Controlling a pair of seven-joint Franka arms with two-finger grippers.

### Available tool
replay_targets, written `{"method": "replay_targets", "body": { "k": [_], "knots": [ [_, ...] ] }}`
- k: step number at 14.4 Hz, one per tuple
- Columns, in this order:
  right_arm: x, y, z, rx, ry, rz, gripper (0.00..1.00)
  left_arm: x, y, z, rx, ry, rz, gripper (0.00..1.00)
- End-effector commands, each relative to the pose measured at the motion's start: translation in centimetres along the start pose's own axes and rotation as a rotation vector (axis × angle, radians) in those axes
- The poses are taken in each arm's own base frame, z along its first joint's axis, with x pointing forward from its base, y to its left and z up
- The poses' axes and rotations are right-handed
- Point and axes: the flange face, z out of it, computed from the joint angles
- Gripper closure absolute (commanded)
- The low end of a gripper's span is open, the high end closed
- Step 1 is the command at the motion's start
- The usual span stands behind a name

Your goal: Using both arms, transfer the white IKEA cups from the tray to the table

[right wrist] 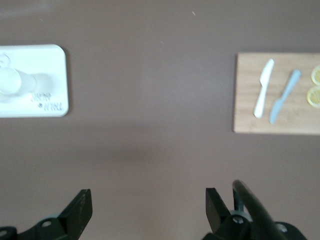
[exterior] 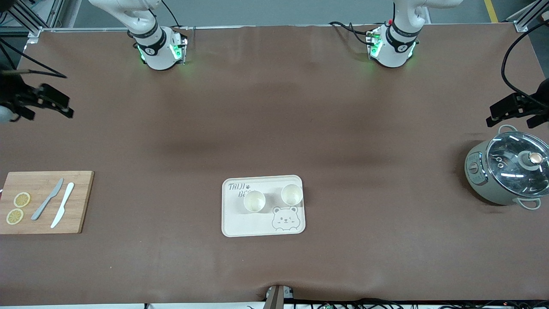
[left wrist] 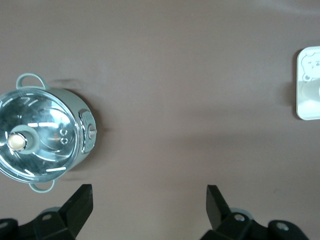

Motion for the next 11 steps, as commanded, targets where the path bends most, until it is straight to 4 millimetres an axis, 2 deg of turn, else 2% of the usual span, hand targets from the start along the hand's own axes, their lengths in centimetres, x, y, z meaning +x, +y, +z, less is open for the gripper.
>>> {"method": "replay_targets", "body": {
  "k": [1, 3, 5, 7, 9, 11],
  "knots": [
    [3.5, -3.1, 3.9, 0.047, 0.020, -0.008, 0.00, 0.1, -0.2, 1.2, 0.025, -0.035, 0.001, 0.00],
    [5.9, -5.8, 7.9, 0.054, 0.025, 0.020, 0.00, 0.8, 0.2, 2.8, 0.029, -0.058, 0.006, 0.00],
    [8.5, -10.0, 12.3, 0.068, 0.048, 0.010, 0.00, 1.5, 1.1, 4.2, 0.033, -0.074, 0.018, 0.00],
    [10.0, -14.2, 17.2, 0.080, 0.049, 0.083, 0.00, 2.4, 2.5, 5.7, 0.038, -0.081, 0.003, 0.00],
    [10.6, -18.5, 20.4, 0.089, 0.086, 0.065, 0.00, 3.4, 4.0, 7.5, 0.037, -0.088, -0.017, 0.00],
    [11.2, -19.5, 23.2, 0.095, 0.089, 0.073, 0.00, 4.3, 5.4, 9.1, 0.040, -0.087, -0.036, 0.00]
  ]
}}
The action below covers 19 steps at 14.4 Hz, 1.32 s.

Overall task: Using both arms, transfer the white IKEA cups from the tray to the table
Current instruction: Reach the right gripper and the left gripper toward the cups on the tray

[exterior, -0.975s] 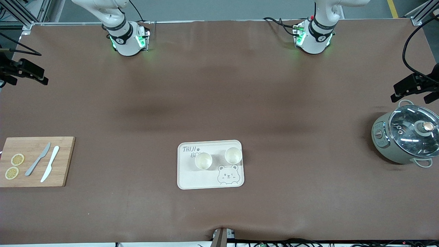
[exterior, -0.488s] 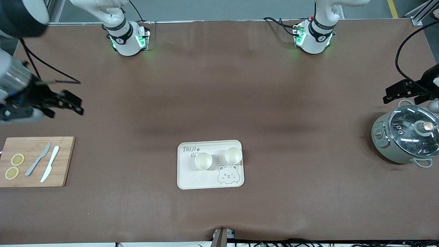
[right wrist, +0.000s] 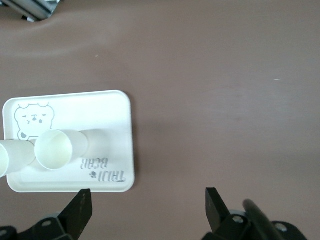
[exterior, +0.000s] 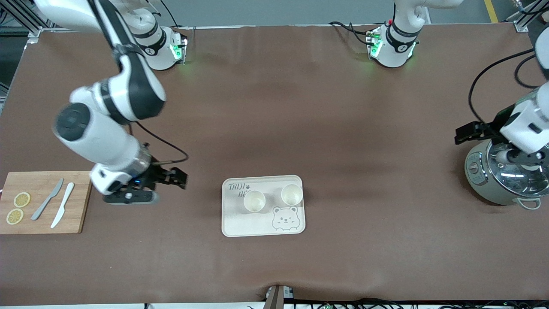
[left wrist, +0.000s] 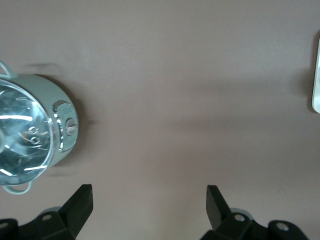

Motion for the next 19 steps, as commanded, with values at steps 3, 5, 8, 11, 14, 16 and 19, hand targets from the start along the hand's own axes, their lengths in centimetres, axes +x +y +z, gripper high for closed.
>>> {"method": "replay_targets", "body": {
  "k": [3, 5, 8, 11, 14, 16, 19],
  "knots": [
    [1.0, -2.0, 4.3, 0.016, 0.020, 0.009, 0.00, 2.5, 4.4, 3.6, 0.012, 0.013, -0.054, 0.00],
    [0.9, -3.6, 6.7, 0.022, 0.029, 0.016, 0.00, 3.4, 6.0, 5.0, 0.011, 0.028, -0.079, 0.00],
    [0.3, -7.1, 9.7, 0.029, 0.042, -0.006, 0.00, 4.6, 8.3, 7.2, -0.012, 0.042, -0.122, 0.00],
    [-0.5, -9.0, 12.5, 0.030, 0.058, -0.033, 0.00, 5.7, 11.4, 10.0, -0.018, 0.045, -0.167, 0.00],
    [-0.8, -9.5, 14.2, 0.024, 0.067, -0.031, 0.00, 7.2, 13.9, 12.6, -0.004, 0.049, -0.225, 0.00],
    [-0.9, -9.9, 15.2, 0.025, 0.065, -0.032, 0.00, 8.0, 15.9, 13.6, -0.008, 0.066, -0.260, 0.00],
    [-1.6, -11.5, 17.2, 0.036, 0.076, -0.021, 0.00, 8.9, 18.8, 14.9, -0.026, 0.113, -0.331, 0.00]
  ]
}}
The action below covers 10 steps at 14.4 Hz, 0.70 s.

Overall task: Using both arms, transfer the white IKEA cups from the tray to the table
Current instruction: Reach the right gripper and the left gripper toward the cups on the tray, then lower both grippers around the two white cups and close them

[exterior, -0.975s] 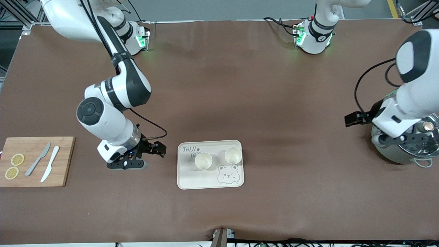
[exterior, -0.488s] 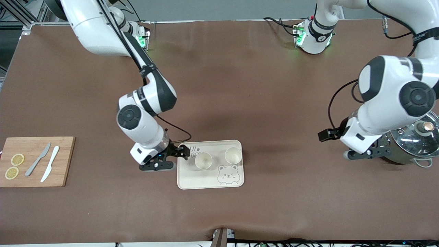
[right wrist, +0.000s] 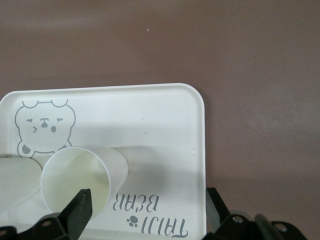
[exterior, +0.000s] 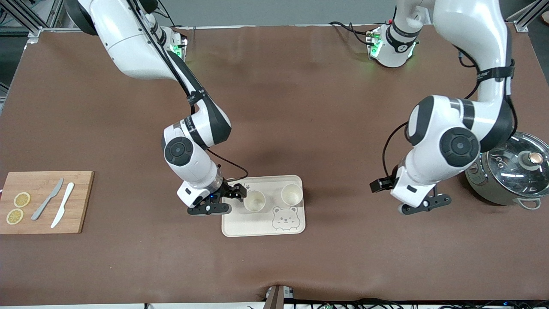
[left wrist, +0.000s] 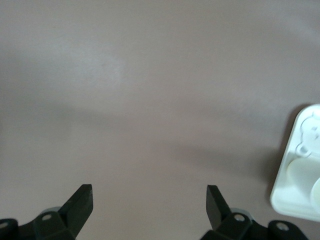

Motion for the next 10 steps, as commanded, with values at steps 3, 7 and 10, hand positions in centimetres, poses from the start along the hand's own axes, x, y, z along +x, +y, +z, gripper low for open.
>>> {"method": "replay_targets", "body": {
  "k": [3, 7, 10],
  "knots": [
    [-0.6, -2.6, 2.7, 0.006, 0.033, 0.017, 0.00, -0.2, 4.6, 1.2, -0.064, 0.044, -0.109, 0.00],
    [-1.2, -2.9, 4.3, 0.009, 0.038, 0.009, 0.00, -2.0, 9.8, 3.1, -0.111, 0.037, -0.210, 0.00],
    [-1.4, -3.0, 5.0, 0.008, 0.045, 0.000, 0.00, -3.8, 12.8, 4.3, -0.130, 0.053, -0.239, 0.00]
  ]
}}
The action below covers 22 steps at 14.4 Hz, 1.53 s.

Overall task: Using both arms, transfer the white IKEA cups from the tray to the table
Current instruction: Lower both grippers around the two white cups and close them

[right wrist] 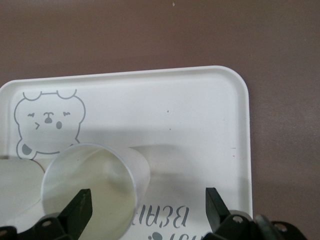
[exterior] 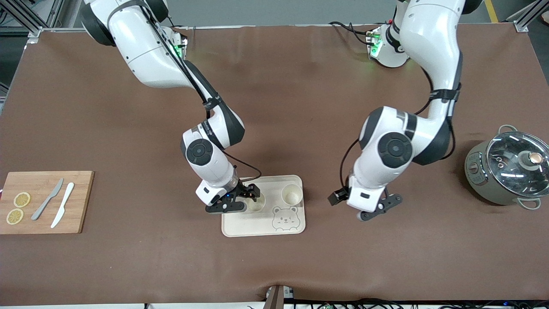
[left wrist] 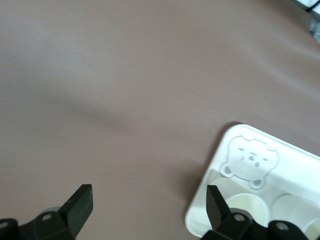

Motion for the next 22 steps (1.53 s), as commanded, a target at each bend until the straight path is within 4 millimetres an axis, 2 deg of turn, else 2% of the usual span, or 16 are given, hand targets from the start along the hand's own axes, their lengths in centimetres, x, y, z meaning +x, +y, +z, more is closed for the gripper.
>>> {"method": "replay_targets", "body": {
  "k": [1, 2, 4, 6, 9, 10, 12, 16, 19, 20, 21, 22],
  "knots": [
    [0.2, -0.6, 0.5, -0.011, 0.021, -0.003, 0.00, -1.8, 2.5, 0.7, -0.033, 0.006, -0.034, 0.00],
    [0.2, -0.6, 0.5, -0.011, 0.021, -0.003, 0.08, -2.6, 3.1, 1.5, -0.028, 0.002, -0.041, 0.00],
    [0.3, -0.5, 0.5, -0.011, 0.022, -0.002, 0.36, -4.1, 4.2, 2.8, -0.034, 0.005, -0.063, 0.00],
    [0.2, -0.5, 0.6, -0.012, 0.019, -0.001, 0.58, -5.6, 5.4, 4.6, -0.040, 0.011, -0.080, 0.00],
    [0.1, -0.7, 0.5, -0.011, 0.016, -0.001, 0.87, -7.2, 6.7, 6.8, -0.048, 0.021, -0.096, 0.00],
    [0.1, -0.7, 0.5, -0.010, 0.018, 0.004, 0.93, -7.4, 7.0, 7.7, -0.047, 0.020, -0.108, 0.00],
    [0.1, -0.7, 0.5, -0.010, 0.018, 0.016, 1.00, -8.2, 7.5, 8.8, -0.043, 0.022, -0.104, 0.00],
    [0.1, -1.0, 0.2, -0.006, 0.017, 0.027, 1.00, -9.4, 7.8, 11.2, -0.027, 0.019, -0.101, 0.00],
    [0.6, -1.5, -1.8, 0.007, 0.022, 0.055, 1.00, -9.7, 7.8, 12.1, -0.018, 0.022, -0.115, 0.00],
    [0.6, -1.5, -2.6, -0.004, 0.002, 0.062, 1.00, -10.4, 8.0, 12.5, -0.012, 0.019, -0.114, 0.00],
    [0.6, -1.7, -3.9, -0.020, -0.024, 0.058, 1.00, -10.4, 8.0, 12.6, -0.011, 0.022, -0.120, 0.14],
    [0.6, -1.7, -5.0, -0.033, -0.041, 0.056, 1.00, -10.4, 8.0, 12.7, -0.015, 0.024, -0.124, 0.35]
  ]
}}
